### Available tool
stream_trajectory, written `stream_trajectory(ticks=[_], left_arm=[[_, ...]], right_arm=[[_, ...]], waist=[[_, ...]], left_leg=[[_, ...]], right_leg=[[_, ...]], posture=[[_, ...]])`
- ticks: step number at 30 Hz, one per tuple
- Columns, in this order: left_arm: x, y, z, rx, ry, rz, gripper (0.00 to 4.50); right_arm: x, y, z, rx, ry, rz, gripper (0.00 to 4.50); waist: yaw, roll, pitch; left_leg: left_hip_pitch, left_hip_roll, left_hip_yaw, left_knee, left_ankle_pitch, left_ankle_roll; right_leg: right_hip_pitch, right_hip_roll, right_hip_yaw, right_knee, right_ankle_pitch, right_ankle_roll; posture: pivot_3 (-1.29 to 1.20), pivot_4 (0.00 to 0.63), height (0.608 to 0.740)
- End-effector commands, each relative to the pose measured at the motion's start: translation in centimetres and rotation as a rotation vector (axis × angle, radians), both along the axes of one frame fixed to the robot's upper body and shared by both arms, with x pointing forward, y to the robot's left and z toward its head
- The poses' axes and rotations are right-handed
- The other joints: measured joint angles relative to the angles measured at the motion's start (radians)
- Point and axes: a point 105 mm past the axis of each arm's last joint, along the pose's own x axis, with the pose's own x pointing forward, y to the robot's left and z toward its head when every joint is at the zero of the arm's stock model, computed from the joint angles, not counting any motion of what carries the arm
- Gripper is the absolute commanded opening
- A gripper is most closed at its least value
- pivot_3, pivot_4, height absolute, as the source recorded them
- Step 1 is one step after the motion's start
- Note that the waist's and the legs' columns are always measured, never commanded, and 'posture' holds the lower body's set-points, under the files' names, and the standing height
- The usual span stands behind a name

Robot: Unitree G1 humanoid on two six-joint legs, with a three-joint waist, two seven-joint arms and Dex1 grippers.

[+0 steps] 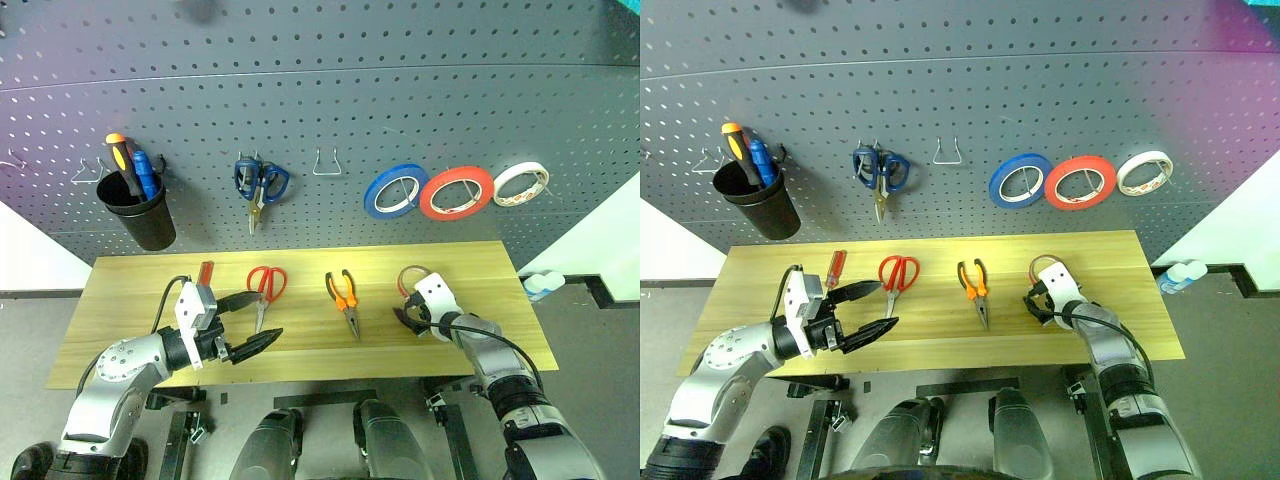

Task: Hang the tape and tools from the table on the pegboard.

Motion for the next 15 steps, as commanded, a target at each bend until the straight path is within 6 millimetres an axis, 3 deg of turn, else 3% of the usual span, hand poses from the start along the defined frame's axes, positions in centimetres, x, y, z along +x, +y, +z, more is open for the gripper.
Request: stream_trajectory(ticks=[1, 10, 15], left_arm=[[-0.05, 0.20, 1.06, -0.005, -0.037, 0.004, 4.50], [0.10, 0.32, 1.05, -0.008, -0.042, 0.011, 4.50], [0.12, 0.43, 0.84, -0.008, -0.044, 0.015, 4.50]], right_arm=[[-0.86, -1.11, -1.49, -0.098, 0.054, 0.013, 2.91], [-0.87, -1.01, -1.82, -0.087, 0.064, 0.004, 0.03], [-1.33, -1.01, -2.14, -0.081, 0.067, 0.003, 0.03]], waist=[[0.000, 0.000, 0.000], [0.001, -0.002, -0.001], [0.002, -0.003, -0.002]], left_leg=[[0.000, 0.000, 0.000, 0.000, 0.000, 0.000], [0.000, 0.000, 0.000, 0.000, 0.000, -0.001], [0.000, 0.000, 0.000, 0.001, 0.000, -0.001]], right_leg=[[0.000, 0.000, 0.000, 0.000, 0.000, 0.000], [0.001, 0.000, -0.001, 0.000, 0.000, 0.000], [0.001, 0.000, -0.001, 0.000, 0.000, 0.000]], posture=[[-0.03, 0.219, 0.740], [-0.03, 0.212, 0.740], [-0.04, 0.210, 0.740]])
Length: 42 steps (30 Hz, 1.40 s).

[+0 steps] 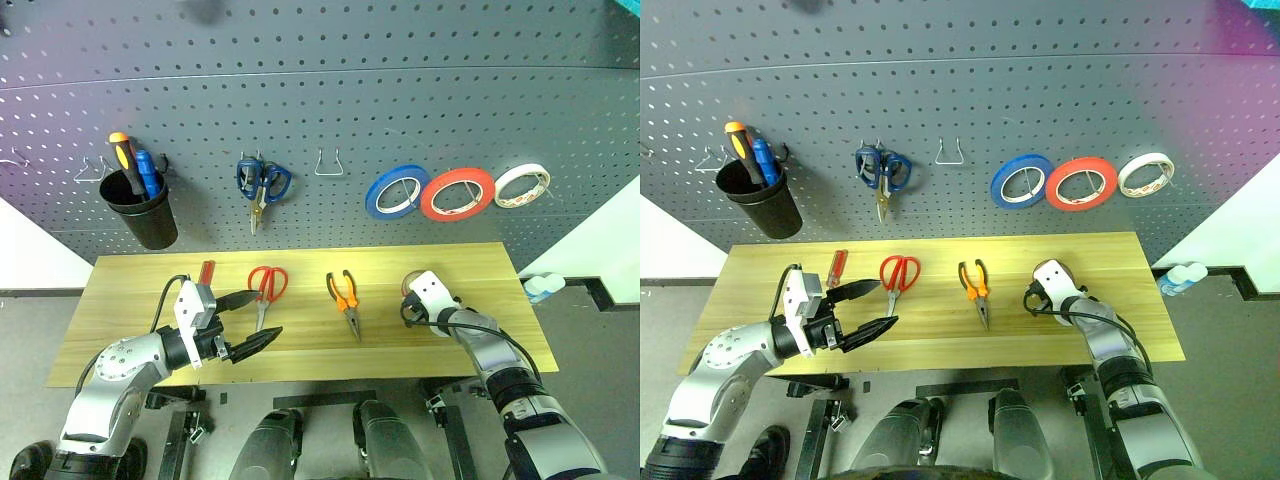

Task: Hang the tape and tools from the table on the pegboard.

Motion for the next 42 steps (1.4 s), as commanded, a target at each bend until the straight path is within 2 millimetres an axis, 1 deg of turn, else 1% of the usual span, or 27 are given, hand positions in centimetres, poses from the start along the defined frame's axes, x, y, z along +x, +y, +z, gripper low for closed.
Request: stream_trajectory(ticks=[1, 4, 7, 9, 10, 12, 15, 17, 19, 22, 26, 30, 33, 35, 38, 42], left_arm=[[0.1, 0.3, 0.8, -0.013, -0.043, 0.011, 4.50], [0.2, 0.5, 0.9, -0.025, -0.046, 0.022, 4.50], [0.5, 0.8, 0.9, -0.034, -0.051, 0.035, 4.50], [0.6, 0.8, 0.9, -0.035, -0.052, 0.037, 4.50], [0.8, 0.9, 1.0, -0.043, -0.054, 0.044, 4.50], [1.0, 1.1, 1.1, -0.041, -0.066, 0.057, 4.50], [1.2, 1.1, 1.3, -0.049, -0.079, 0.060, 4.50], [1.3, 1.2, 1.6, -0.067, -0.081, 0.063, 4.50], [1.5, 1.3, 1.7, -0.067, -0.087, 0.061, 4.50], [1.7, 1.2, 1.7, -0.060, -0.096, 0.052, 4.50], [2.0, 1.1, 1.8, -0.070, -0.096, 0.047, 4.50], [2.2, 1.1, 1.8, -0.069, -0.100, 0.041, 4.50], [2.1, 1.1, 2.1, -0.103, -0.085, 0.038, 4.50], [1.9, 1.1, 2.1, -0.104, -0.086, 0.023, 4.50], [1.2, 1.3, 2.5, -0.137, -0.064, -0.005, 4.50], [0.7, 1.9, 3.1, -0.165, -0.059, -0.017, 4.50]], right_arm=[[-1.8, -0.8, -2.1, 0.004, 0.076, -0.033, 0.03], [-2.0, -0.6, -1.6, 0.070, 0.046, -0.063, 0.03], [-2.2, -1.0, -1.0, 0.122, 0.003, -0.103, 0.03], [-2.1, -1.3, -0.1, 0.155, -0.052, -0.129, 0.03], [-2.2, -1.5, 0.8, 0.211, -0.109, -0.155, 0.03], [-3.0, -2.2, 1.6, 0.281, -0.173, -0.215, 0.03], [-4.6, -3.2, 1.5, 0.299, -0.224, -0.266, 0.03], [-5.3, -3.4, 2.5, 0.394, -0.295, -0.310, 0.03], [-5.8, -3.3, 4.2, 0.484, -0.390, -0.331, 0.03], [-6.4, -2.9, 6.0, 0.550, -0.495, -0.319, 0.03], [-6.5, -2.9, 7.7, 0.575, -0.585, -0.313, 0.03], [-6.3, -2.9, 10.0, 0.635, -0.664, -0.306, 0.03], [-6.2, -3.0, 11.1, 0.644, -0.697, -0.304, 0.03], [-6.0, -3.2, 11.5, 0.628, -0.715, -0.302, 0.03], [-5.6, -3.7, 12.9, 0.630, -0.758, -0.304, 0.03], [-5.3, -2.9, 14.2, 0.617, -0.789, -0.238, 0.03]], waist=[[0.001, 0.000, 0.000], [0.002, 0.000, 0.000], [0.001, 0.000, 0.000], [0.001, 0.000, 0.000], [0.001, 0.000, 0.000], [0.002, 0.000, 0.000], [-0.001, 0.000, 0.000], [-0.003, 0.000, 0.000], [-0.007, 0.000, 0.000], [-0.016, 0.000, 0.000], [-0.025, 0.000, 0.000], [-0.029, 0.000, 0.000], [-0.028, 0.000, -0.001], [-0.028, 0.000, -0.001], [-0.029, 0.001, -0.001], [-0.028, 0.001, -0.001]], left_leg=[[0.000, 0.000, 0.000, 0.000, 0.000, 0.000], [0.000, 0.000, 0.000, 0.000, 0.000, 0.000], [0.000, 0.000, 0.000, -0.001, 0.000, 0.000], [0.000, 0.000, 0.000, -0.001, 0.000, 0.000], [0.000, 0.000, 0.000, -0.001, 0.000, 0.000], [-0.001, 0.000, 0.000, -0.001, 0.000, 0.000], [-0.001, 0.000, 0.000, -0.001, 0.000, 0.000], [-0.001, 0.000, 0.000, -0.001, 0.000, 0.000], [-0.001, 0.000, 0.000, -0.001, 0.000, -0.001], [0.000, 0.000, 0.000, -0.001, 0.001, -0.002], [0.000, 0.000, 0.000, 0.000, 0.001, -0.003], [0.000, 0.000, 0.000, 0.000, 0.002, -0.003], [0.000, 0.000, 0.000, 0.000, 0.002, -0.003], [0.000, 0.000, 0.000, 0.000, 0.002, -0.003], [0.000, 0.000, 0.000, 0.000, 0.002, -0.003], [0.000, 0.000, 0.001, 0.000, 0.002, -0.003]], right_leg=[[0.000, 0.000, 0.000, 0.000, 0.000, 0.000], [0.000, 0.000, 0.000, 0.000, 0.000, 0.000], [0.000, 0.000, 0.000, -0.001, 0.000, 0.000], [0.000, 0.000, 0.000, -0.001, 0.000, 0.000], [0.000, 0.000, 0.000, 0.000, 0.000, 0.000], [-0.001, 0.000, 0.000, 0.000, 0.000, 0.000], [-0.002, 0.000, 0.000, -0.001, 0.000, 0.000], [-0.002, 0.000, 0.000, -0.001, 0.000, 0.000], [-0.001, 0.000, 0.000, 0.000, 0.000, 0.000], [-0.002, 0.000, 0.000, 0.003, 0.000, 0.000], [-0.002, 0.000, 0.000, 0.004, 0.000, 0.000], [-0.002, 0.001, 0.000, 0.004, 0.000, 0.000], [-0.003, 0.001, 0.000, 0.005, 0.000, 0.000], [-0.003, 0.001, 0.000, 0.005, 0.000, 0.000], [-0.003, 0.001, 0.000, 0.005, 0.000, 0.000], [-0.003, 0.001, 0.000, 0.006, 0.000, 0.000]], posture=[[-0.04, 0.208, 0.740], [-0.05, 0.203, 0.740], [-0.05, 0.198, 0.740], [-0.06, 0.192, 0.740], [-0.07, 0.190, 0.740], [-0.07, 0.184, 0.740], [-0.08, 0.175, 0.740], [-0.10, 0.170, 0.740], [-0.11, 0.170, 0.740], [-0.12, 0.166, 0.740], [-0.14, 0.160, 0.740], [-0.15, 0.159, 0.740], [-0.15, 0.159, 0.740], [-0.15, 0.153, 0.740], [-0.15, 0.153, 0.740], [-0.15, 0.149, 0.740]])
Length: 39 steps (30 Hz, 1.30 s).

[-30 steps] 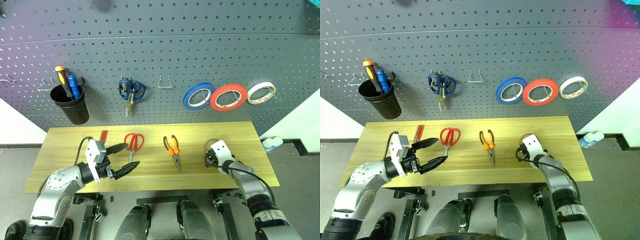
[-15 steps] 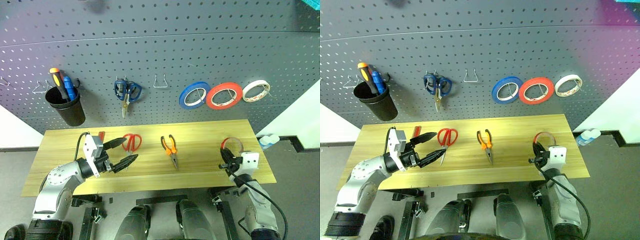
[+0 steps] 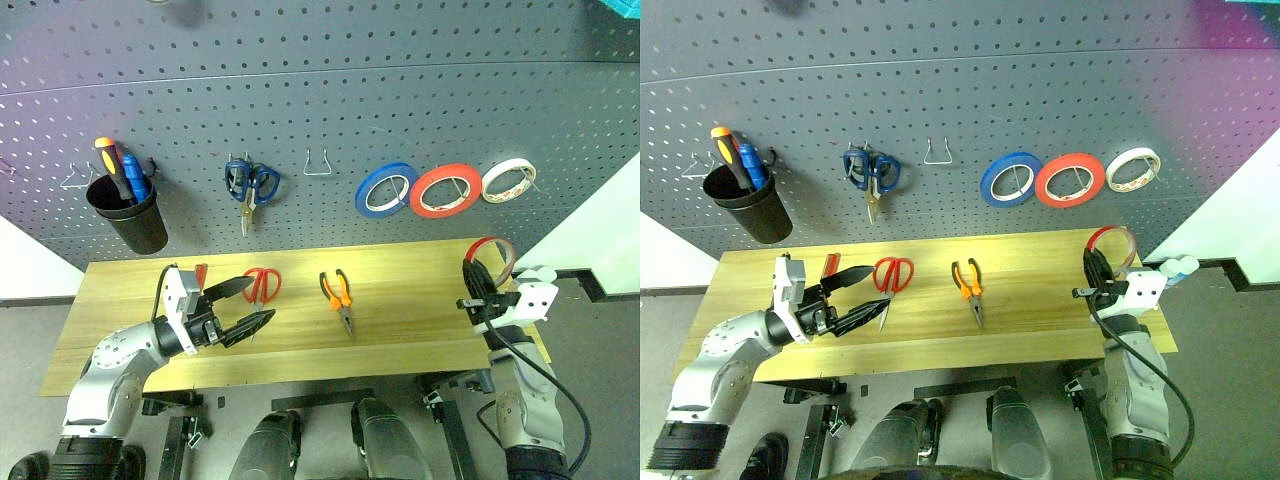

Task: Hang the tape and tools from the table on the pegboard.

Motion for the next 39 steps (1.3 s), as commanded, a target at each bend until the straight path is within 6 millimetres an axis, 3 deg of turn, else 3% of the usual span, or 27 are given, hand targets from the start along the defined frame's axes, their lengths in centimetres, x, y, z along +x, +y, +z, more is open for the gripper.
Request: stream_trajectory(ticks=[1, 11, 18, 23, 28, 39], left_arm=[[-0.3, 0.5, 1.7, -0.029, -0.060, -0.008, 4.50], [-0.6, -0.6, 5.4, -0.155, -0.172, 0.017, 4.50], [-0.7, -0.7, 5.5, -0.168, -0.182, 0.028, 4.50], [-1.0, -1.0, 5.6, -0.173, -0.197, 0.027, 4.50], [-1.0, -1.3, 5.4, -0.166, -0.203, 0.025, 4.50], [-1.4, -1.5, 4.6, -0.141, -0.196, 0.030, 4.50]], right_arm=[[0.1, 0.5, 2.6, -0.038, -0.095, 0.027, 0.03], [1.2, 2.1, 5.4, -0.079, -0.179, 0.087, 0.03], [1.7, 2.4, 6.6, -0.083, -0.207, 0.108, 0.03], [2.1, 4.0, 7.3, -0.092, -0.233, 0.165, 0.03], [2.8, 4.8, 6.9, -0.116, -0.216, 0.191, 0.03], [6.4, 3.2, 4.7, -0.174, -0.113, 0.157, 0.03]], waist=[[0.001, 0.000, 0.000], [0.001, 0.000, -0.002], [0.002, 0.001, -0.006], [0.002, 0.001, -0.006], [0.003, 0.001, -0.006], [0.003, 0.001, -0.007]], left_leg=[[0.000, 0.000, 0.000, 0.000, 0.000, 0.000], [0.000, 0.000, 0.000, 0.001, 0.001, -0.001], [0.000, 0.000, 0.000, 0.001, 0.001, -0.001], [0.001, 0.000, 0.000, 0.002, 0.001, -0.001], [0.001, 0.000, 0.000, 0.002, 0.001, -0.001], [0.001, 0.000, 0.001, 0.002, 0.001, -0.002]], right_leg=[[0.000, 0.000, 0.000, 0.000, 0.000, 0.000], [0.000, 0.000, 0.000, 0.001, 0.000, 0.000], [0.000, 0.000, 0.000, 0.002, 0.000, 0.000], [0.000, 0.001, 0.000, 0.002, 0.001, -0.001], [0.000, 0.001, 0.000, 0.002, 0.001, -0.001], [0.000, 0.001, 0.000, 0.003, 0.001, -0.002]], posture=[[-0.15, 0.149, 0.740], [-0.13, 0.135, 0.740], [-0.12, 0.132, 0.740], [-0.11, 0.134, 0.740], [-0.11, 0.134, 0.740], [-0.08, 0.142, 0.740]])
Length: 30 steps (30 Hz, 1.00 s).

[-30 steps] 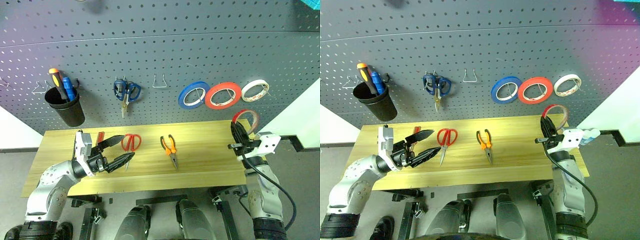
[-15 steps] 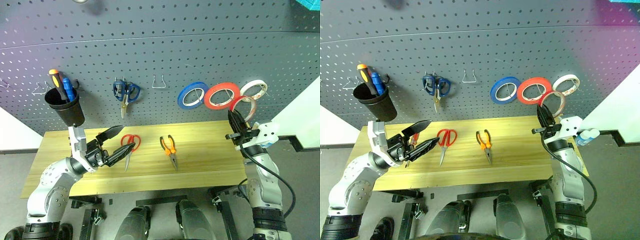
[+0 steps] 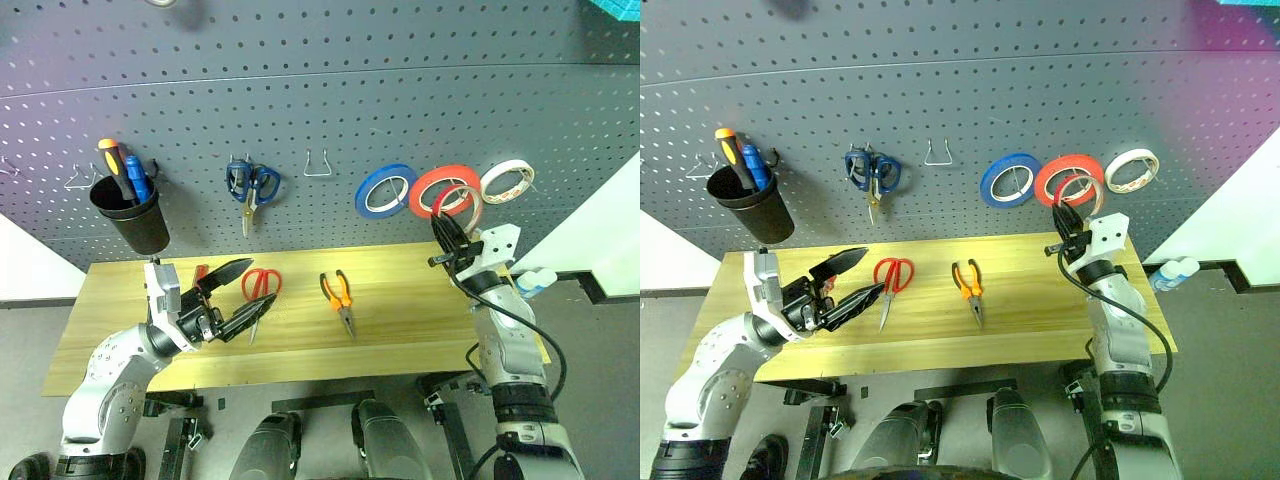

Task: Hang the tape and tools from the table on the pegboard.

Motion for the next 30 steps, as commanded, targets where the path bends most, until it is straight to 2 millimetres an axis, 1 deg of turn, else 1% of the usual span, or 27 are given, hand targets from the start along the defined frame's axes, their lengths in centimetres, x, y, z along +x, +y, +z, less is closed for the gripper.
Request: stream_trajectory(ticks=[1, 2, 3, 6, 10, 12, 14, 15, 16, 18, 19, 20, 22, 23, 25, 30], left_arm=[[-0.4, -0.2, 0.9, 0.013, -0.055, -0.002, 4.50], [-0.4, -0.1, 0.9, 0.015, -0.056, 0.001, 4.50], [-0.5, 0.0, 0.9, 0.014, -0.054, 0.004, 4.50], [-0.5, 0.2, 0.8, 0.010, -0.049, 0.013, 4.50], [-0.5, 0.3, 0.5, 0.020, -0.044, 0.011, 4.50], [-0.5, 0.4, 0.5, 0.016, -0.045, 0.017, 4.50], [-0.4, 0.7, 0.4, 0.023, -0.045, 0.026, 4.50], [-0.4, 0.8, 0.3, 0.026, -0.044, 0.033, 4.50], [-0.3, 1.1, 0.1, 0.027, -0.039, 0.047, 4.50], [-0.2, 2.0, -0.3, 0.041, -0.034, 0.091, 4.50], [-0.2, 2.4, -0.5, 0.045, -0.032, 0.108, 4.50], [-0.2, 2.9, -0.7, 0.056, -0.031, 0.131, 4.50], [-0.1, 4.0, -1.0, 0.078, -0.037, 0.198, 4.50], [-0.2, 4.5, -1.3, 0.092, -0.035, 0.224, 4.50], [-0.4, 5.3, -1.7, 0.114, -0.044, 0.274, 4.50], [-1.6, 6.3, -3.1, 0.153, -0.017, 0.324, 4.50]], right_arm=[[0.3, -0.6, 0.5, 0.004, -0.035, 0.004, 0.30], [0.2, -0.6, 0.3, 0.033, -0.027, 0.028, 0.60], [0.2, -0.7, 0.2, 0.030, -0.024, 0.024, 0.78], [0.1, -0.6, -0.2, 0.018, -0.017, 0.024, 1.71], [-0.2, -0.4, -0.9, 0.018, -0.003, 0.031, 3.14], [-0.8, 0.4, -1.8, 0.035, 0.027, 0.066, 3.81], [-1.5, 0.9, -3.2, 0.026, 0.067, 0.082, 4.39], [-1.8, 1.0, -3.8, 0.026, 0.085, 0.088, 4.48], [-2.2, 1.3, -4.6, 0.024, 0.121, 0.101, 4.48], [-2.6, 2.2, -5.4, 0.029, 0.163, 0.124, 4.48], [-2.7, 2.5, -5.6, 0.027, 0.177, 0.127, 4.48], [-2.7, 2.7, -6.4, -0.031, 0.216, 0.109, 4.48], [-2.8, 3.8, -6.9, -0.024, 0.270, 0.142, 4.48], [-2.8, 4.4, -7.6, -0.046, 0.321, 0.153, 4.48], [-2.8, 5.5, -7.8, -0.119, 0.336, 0.157, 4.48], [-3.0, 7.8, -9.6, -0.149, 0.499, 0.139, 4.48]], waist=[[0.000, 0.000, 0.000], [0.000, 0.000, 0.000], [0.000, 0.000, 0.000], [0.001, 0.000, 0.000], [0.001, 0.000, 0.000], [0.001, 0.000, 0.000], [0.001, 0.000, 0.000], [0.002, 0.000, 0.000], [0.002, 0.000, 0.000], [0.000, 0.000, 0.000], [-0.002, 0.000, 0.000], [-0.002, 0.000, 0.000], [-0.001, 0.000, 0.000], [-0.001, 0.000, 0.000], [0.001, 0.000, 0.000], [0.010, -0.001, 0.000]], left_leg=[[0.000, 0.000, 0.000, 0.000, 0.000, 0.000], [0.000, 0.000, 0.000, 0.000, 0.000, 0.000], [0.000, 0.000, 0.000, 0.000, 0.000, 0.000], [0.000, 0.000, 0.000, 0.000, 0.000, 0.000], [0.000, 0.000, 0.000, 0.000, 0.000, 0.000], [0.000, 0.000, 0.000, 0.000, 0.000, 0.000], [0.001, 0.000, 0.000, 0.000, 0.000, 0.000], [0.000, 0.000, 0.000, 0.000, 0.000, 0.000], [0.000, 0.000, 0.000, 0.000, 0.000, 0.000], [0.000, 0.000, 0.000, 0.000, 0.000, 0.000], [0.001, 0.000, 0.000, 0.000, 0.000, 0.000], [0.001, 0.000, 0.000, 0.000, 0.000, 0.000], [0.001, 0.000, 0.000, 0.000, 0.001, -0.001], [0.001, 0.000, 0.000, 0.000, 0.001, -0.001], [0.001, 0.001, 0.000, 0.000, 0.001, -0.001], [0.000, 0.001, -0.001, 0.000, 0.001, -0.001]], right_leg=[[0.000, 0.000, 0.000, 0.000, 0.000, 0.000], [0.000, 0.000, 0.000, 0.000, 0.000, 0.000], [0.000, 0.000, 0.000, 0.000, 0.000, 0.000], [0.000, 0.000, 0.000, 0.000, 0.000, 0.000], [0.000, 0.000, 0.000, 0.001, 0.000, 0.000], [0.000, 0.000, 0.000, 0.001, 0.000, 0.000], [0.000, 0.000, 0.000, 0.001, 0.000, 0.000], [0.000, 0.000, 0.000, 0.001, 0.000, 0.000], [0.000, 0.000, 0.000, 0.001, 0.000, 0.000], [0.000, 0.000, 0.000, 0.001, 0.000, 0.000], [0.000, 0.000, 0.000, 0.002, 0.000, 0.000], [0.000, 0.000, 0.001, 0.002, 0.000, 0.000], [0.000, 0.000, 0.001, 0.002, 0.001, -0.001], [0.000, 0.000, 0.001, 0.002, 0.001, -0.001], [0.000, 0.000, 0.000, 0.002, 0.001, -0.001], [0.000, 0.000, 0.000, 0.000, 0.001, -0.001]], posture=[[-0.08, 0.142, 0.740], [-0.08, 0.142, 0.740], [-0.07, 0.147, 0.740], [-0.07, 0.147, 0.740], [-0.07, 0.146, 0.740], [-0.07, 0.148, 0.740], [-0.07, 0.149, 0.740], [-0.08, 0.151, 0.740], [-0.08, 0.154, 0.740], [-0.08, 0.158, 0.740], [-0.08, 0.158, 0.740], [-0.07, 0.163, 0.740], [-0.07, 0.172, 0.740], [-0.06, 0.175, 0.740], [-0.05, 0.183, 0.740], [-0.03, 0.197, 0.740]])
